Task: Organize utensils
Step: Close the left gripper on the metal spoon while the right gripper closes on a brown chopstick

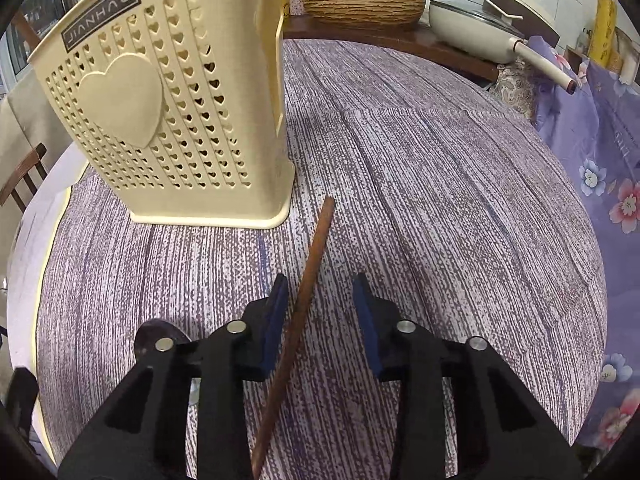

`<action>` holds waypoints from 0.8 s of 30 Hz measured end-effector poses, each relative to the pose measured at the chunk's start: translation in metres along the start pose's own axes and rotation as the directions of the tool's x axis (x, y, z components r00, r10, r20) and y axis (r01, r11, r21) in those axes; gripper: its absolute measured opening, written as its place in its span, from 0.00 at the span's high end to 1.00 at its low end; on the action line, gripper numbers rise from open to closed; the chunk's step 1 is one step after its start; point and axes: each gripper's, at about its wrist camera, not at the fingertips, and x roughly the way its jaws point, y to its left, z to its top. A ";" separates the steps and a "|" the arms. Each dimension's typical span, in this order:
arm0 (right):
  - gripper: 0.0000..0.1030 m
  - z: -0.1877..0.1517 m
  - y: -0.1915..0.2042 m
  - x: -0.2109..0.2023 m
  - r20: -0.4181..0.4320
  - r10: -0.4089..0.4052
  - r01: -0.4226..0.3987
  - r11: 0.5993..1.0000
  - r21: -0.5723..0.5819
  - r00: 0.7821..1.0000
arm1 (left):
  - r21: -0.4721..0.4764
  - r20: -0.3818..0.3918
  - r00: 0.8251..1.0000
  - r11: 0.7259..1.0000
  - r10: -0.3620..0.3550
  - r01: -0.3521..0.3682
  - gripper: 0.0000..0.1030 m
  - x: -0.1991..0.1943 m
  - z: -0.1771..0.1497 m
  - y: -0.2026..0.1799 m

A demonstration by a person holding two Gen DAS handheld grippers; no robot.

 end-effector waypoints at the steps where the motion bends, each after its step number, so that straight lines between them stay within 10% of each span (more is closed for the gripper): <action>1: 0.74 0.001 0.001 0.000 0.003 0.000 0.000 1.000 -0.007 1.000 | -0.002 -0.006 1.000 1.000 -0.004 0.004 0.05 0.001 0.000 -0.001; 6: 0.89 0.003 0.002 -0.002 0.010 0.030 -0.030 0.999 -0.035 1.000 | 0.003 -0.022 0.999 0.999 -0.032 0.032 0.06 0.003 -0.003 -0.009; 24: 0.92 -0.014 -0.053 -0.011 0.008 0.096 -0.096 0.995 0.011 0.995 | 0.134 -0.154 0.978 0.977 -0.143 0.164 0.30 0.029 -0.005 -0.089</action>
